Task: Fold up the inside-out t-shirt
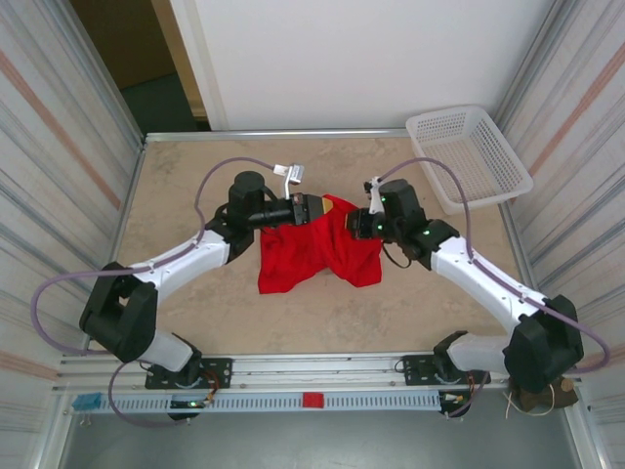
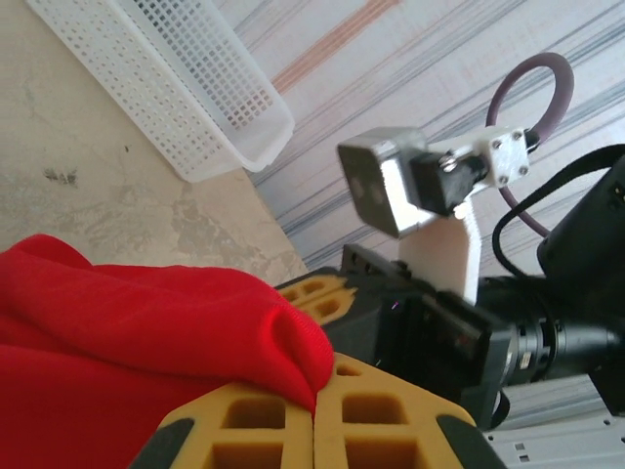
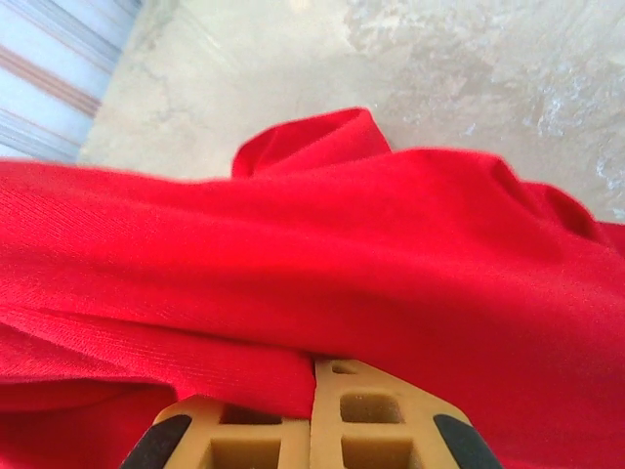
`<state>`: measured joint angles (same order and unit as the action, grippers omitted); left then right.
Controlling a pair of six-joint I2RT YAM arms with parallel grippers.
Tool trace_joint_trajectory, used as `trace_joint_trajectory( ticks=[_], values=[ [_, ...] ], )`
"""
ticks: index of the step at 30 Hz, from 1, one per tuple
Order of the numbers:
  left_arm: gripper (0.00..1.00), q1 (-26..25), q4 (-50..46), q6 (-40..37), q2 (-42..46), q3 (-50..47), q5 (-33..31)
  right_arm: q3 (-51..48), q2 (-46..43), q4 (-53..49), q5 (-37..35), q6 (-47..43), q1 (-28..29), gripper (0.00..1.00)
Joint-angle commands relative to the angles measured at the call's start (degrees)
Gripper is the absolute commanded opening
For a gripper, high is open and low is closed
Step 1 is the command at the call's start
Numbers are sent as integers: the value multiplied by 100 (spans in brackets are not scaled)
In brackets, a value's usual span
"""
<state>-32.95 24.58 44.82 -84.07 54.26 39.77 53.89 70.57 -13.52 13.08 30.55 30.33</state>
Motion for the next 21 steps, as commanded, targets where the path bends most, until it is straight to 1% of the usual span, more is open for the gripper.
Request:
trace_joint_trajectory(
  ticks=[1,4,5,6,7,8,9,10,12,13,15,17,19,21],
  values=[
    [0,236,-94,-224,358,-126,-225,-87,-617,478,1509,-240,-528,0],
    [0,430,-103,-222,301,-259,-285,-407,-1001,1138,2669,21,-950,0],
    [0,470,-103,-202,266,-271,-292,-483,-1058,1362,2947,135,-1024,0],
    [2,503,-102,-216,222,-269,-273,-517,-1088,1527,3188,230,-1054,0],
    [7,529,-130,-228,186,-241,-251,-511,-1079,1564,3296,250,-1053,0],
    [14,537,-181,-258,164,-214,-255,-502,-1055,1579,3331,258,-1046,0],
    [27,544,-267,-314,154,-177,-285,-509,-1014,1571,3288,268,-1041,0],
    [36,544,-356,-371,162,-146,-318,-525,-978,1579,3252,268,-1050,0],
    [49,538,-562,-483,266,-118,-455,-570,-894,1628,3180,308,-1076,0],
    [53,535,-747,-575,373,-122,-603,-581,-850,1673,3174,349,-1085,0],
    [57,454,-1194,-812,693,-155,-1055,-564,-778,1708,3141,390,-1074,0],
    [60,159,-1779,-1224,1109,-162,-1828,-556,-749,1721,3127,391,-1080,0],
    [60,-257,-2281,-1575,1381,-104,-2580,-538,-721,1673,3080,374,-1090,0],
    [59,-773,-2633,-1734,1588,-119,-3441,-522,-698,1636,3036,366,-1090,0]
  ],
)
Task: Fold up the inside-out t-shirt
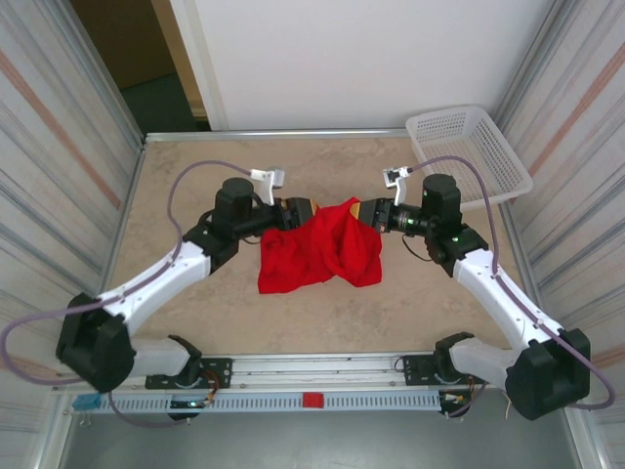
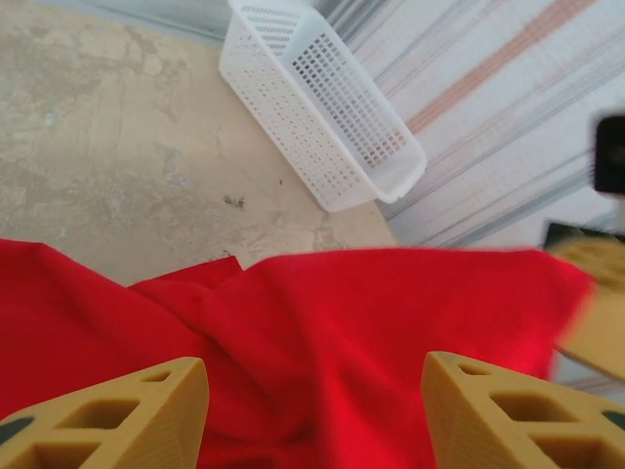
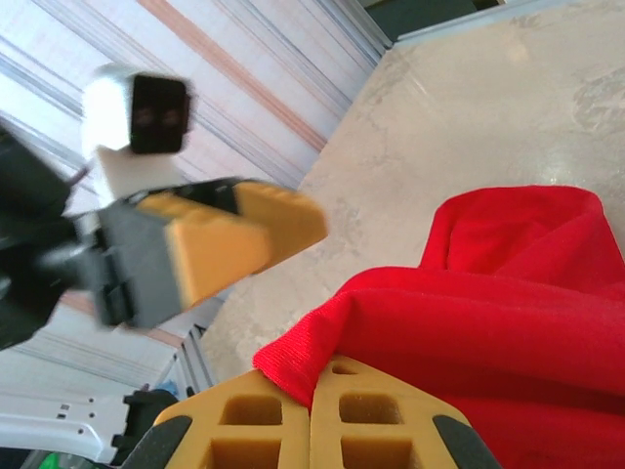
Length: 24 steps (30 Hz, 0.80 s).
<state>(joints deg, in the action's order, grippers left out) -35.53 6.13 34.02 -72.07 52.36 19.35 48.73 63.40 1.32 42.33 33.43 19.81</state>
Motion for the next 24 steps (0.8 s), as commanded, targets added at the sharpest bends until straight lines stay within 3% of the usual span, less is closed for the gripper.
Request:
trace_joint_trajectory(
  ticks=[1,5,9,16,24],
  values=[
    [59,-793,-844,-721,476,17,-1828,11,30,126,76,76,-39,0],
    [60,-1858,-886,-701,519,-154,-3383,14,74,79,-11,67,-38,0],
    [62,-2125,-943,-456,157,-121,-4006,18,94,70,-59,76,-39,0],
    [66,-1934,-1073,-441,-506,319,-3834,-4,33,70,-109,107,-38,0],
    [68,-1817,-494,-405,-1073,335,-3421,-30,-3,114,-135,181,-12,0]
  ],
)
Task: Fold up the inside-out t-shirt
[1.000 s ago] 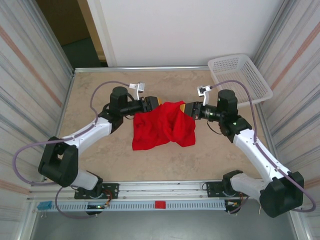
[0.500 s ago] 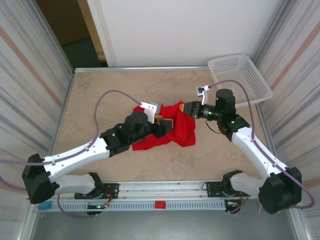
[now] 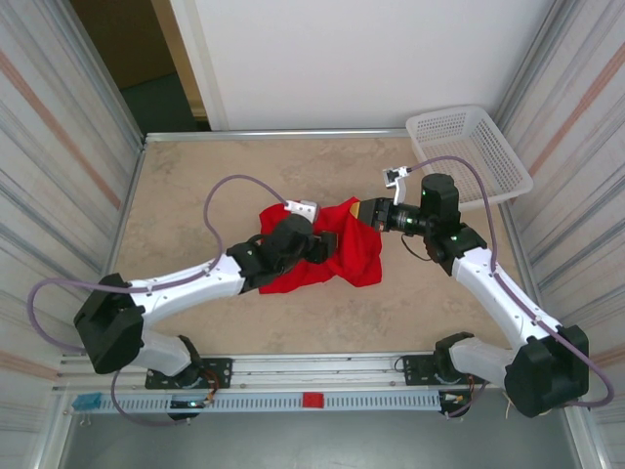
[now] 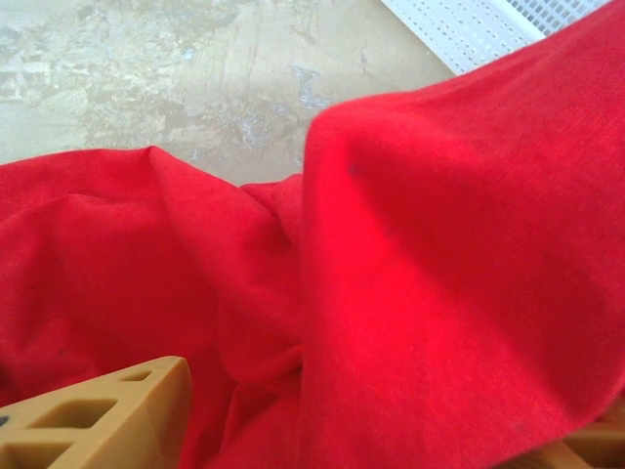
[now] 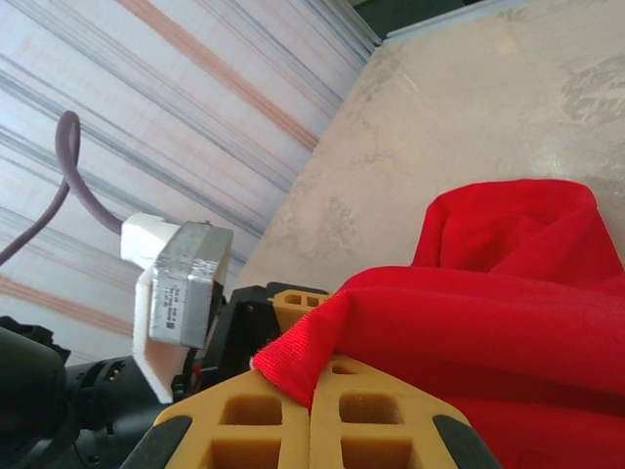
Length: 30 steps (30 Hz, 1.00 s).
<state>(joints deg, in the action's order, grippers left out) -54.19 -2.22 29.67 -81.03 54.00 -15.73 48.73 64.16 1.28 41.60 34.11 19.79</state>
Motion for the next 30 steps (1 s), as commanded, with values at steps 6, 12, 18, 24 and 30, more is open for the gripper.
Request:
trace_joint_trajectory(
  ticks=[6,12,18,24,30],
  values=[
    [69,-63,608,60,-423,212,145,-30,-79,23,-161,76,12,0],
    [75,-140,844,179,-521,127,131,-48,-97,21,-188,96,7,0],
    [29,527,1048,387,-1011,234,1312,-95,-167,-48,-307,85,-117,0],
    [0,1438,1613,353,-631,154,3811,-337,276,56,-686,97,-410,0],
    [0,1797,2739,633,-352,76,6243,36,1687,71,-1578,-7,-424,0]
  ],
)
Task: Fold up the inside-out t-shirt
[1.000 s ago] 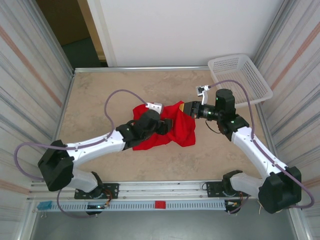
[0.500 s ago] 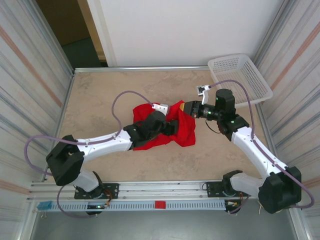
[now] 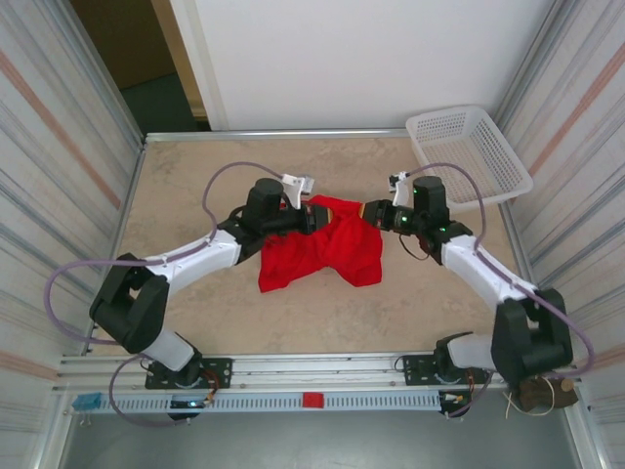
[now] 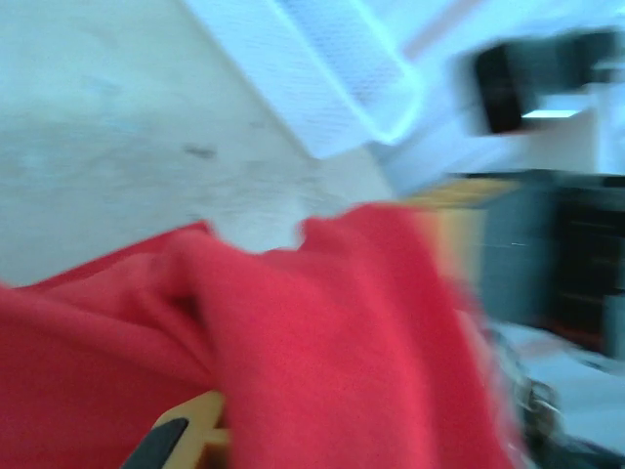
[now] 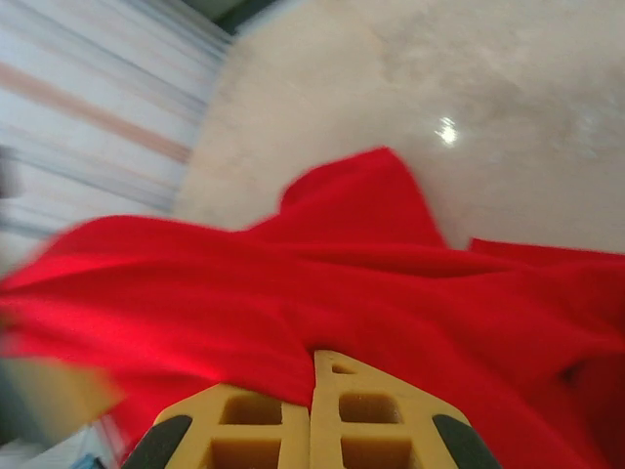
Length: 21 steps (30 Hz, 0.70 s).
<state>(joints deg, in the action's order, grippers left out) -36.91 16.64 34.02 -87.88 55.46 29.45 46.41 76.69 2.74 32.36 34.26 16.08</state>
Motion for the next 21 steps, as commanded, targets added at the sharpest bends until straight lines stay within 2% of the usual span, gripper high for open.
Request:
trace_joint_trajectory(
  ticks=[1,4,7,11,15,18,21],
  values=[
    [0,120,1117,371,320,-89,1999,456,681,-311,-746,-123,-52,4],
    [0,272,2022,1067,213,-162,2467,711,880,-872,-888,-292,-52,36],
    [0,358,2000,1090,274,-222,2262,468,220,-1169,-1148,-184,-35,50],
    [0,395,2010,1066,245,-195,2230,304,-953,-1849,-1658,21,80,57],
    [0,410,2002,1065,194,-117,2275,301,-1828,-2009,-1720,4,335,63],
    [0,421,1989,1077,184,-80,2292,448,-1809,-1972,-1417,-31,532,65],
    [0,441,1969,1077,196,-53,2282,528,-1508,-1836,-1420,-77,847,65]
  ],
)
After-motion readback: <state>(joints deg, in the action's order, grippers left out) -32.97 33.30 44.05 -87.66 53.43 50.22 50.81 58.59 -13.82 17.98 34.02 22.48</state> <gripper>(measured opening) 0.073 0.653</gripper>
